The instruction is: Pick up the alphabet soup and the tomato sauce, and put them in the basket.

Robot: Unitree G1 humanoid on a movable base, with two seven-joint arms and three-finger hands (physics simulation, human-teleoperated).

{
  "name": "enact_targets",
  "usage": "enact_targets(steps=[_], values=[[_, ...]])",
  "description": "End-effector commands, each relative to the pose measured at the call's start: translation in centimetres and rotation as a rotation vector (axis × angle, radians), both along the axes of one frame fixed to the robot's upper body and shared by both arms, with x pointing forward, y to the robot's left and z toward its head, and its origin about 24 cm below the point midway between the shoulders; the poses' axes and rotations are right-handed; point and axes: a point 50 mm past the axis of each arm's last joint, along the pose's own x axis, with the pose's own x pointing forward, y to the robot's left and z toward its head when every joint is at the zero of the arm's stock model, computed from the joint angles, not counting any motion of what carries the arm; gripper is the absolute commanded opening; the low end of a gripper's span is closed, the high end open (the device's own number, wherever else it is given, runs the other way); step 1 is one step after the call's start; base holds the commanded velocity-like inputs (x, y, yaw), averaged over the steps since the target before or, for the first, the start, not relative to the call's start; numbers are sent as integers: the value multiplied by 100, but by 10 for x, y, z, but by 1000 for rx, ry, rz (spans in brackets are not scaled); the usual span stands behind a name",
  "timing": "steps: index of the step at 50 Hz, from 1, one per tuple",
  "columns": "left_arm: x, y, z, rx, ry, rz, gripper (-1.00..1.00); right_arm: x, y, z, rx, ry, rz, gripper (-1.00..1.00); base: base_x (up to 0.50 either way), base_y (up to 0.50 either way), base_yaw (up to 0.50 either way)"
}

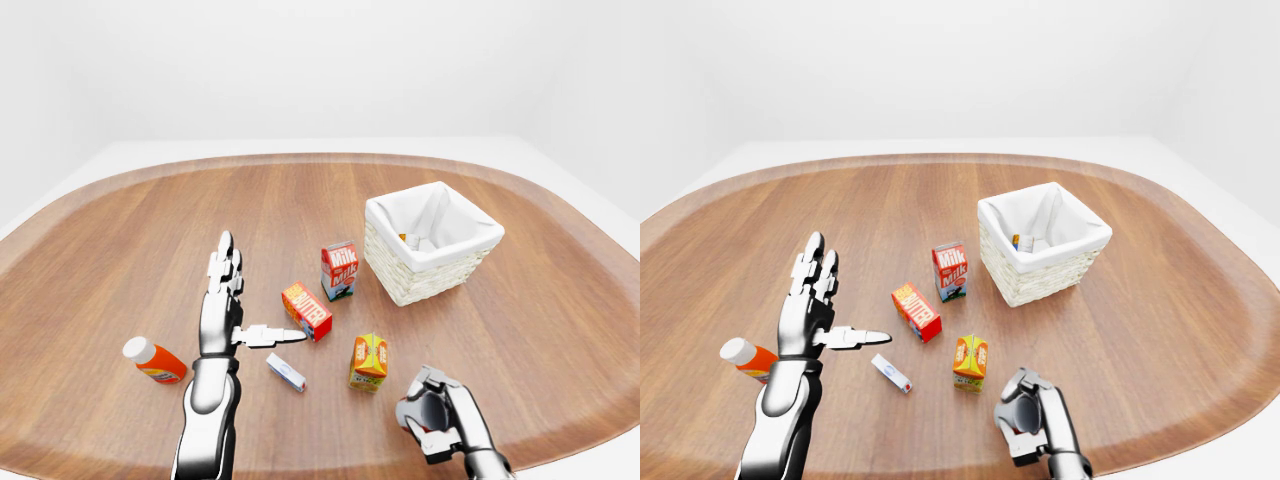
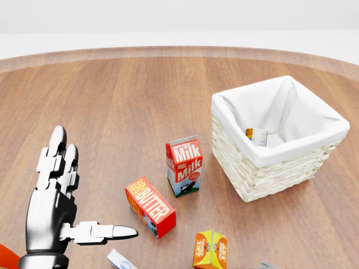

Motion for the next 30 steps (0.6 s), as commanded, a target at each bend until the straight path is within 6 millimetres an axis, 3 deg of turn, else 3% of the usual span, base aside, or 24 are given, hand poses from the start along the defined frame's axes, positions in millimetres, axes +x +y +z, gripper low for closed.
enact_targets(steps=[1,25,30], values=[[0,0,1,-3,-5,0,100,-13,-4,28,48,-83,-32,-100,0,0,0],[0,0,1,-3,-5,0,100,-34,-14,54,106,-146,-129,-100,0,0,0],[0,0,1,-3,-5,0,100,-38,-16,50,115,-132,-170,-100,0,0,0]])
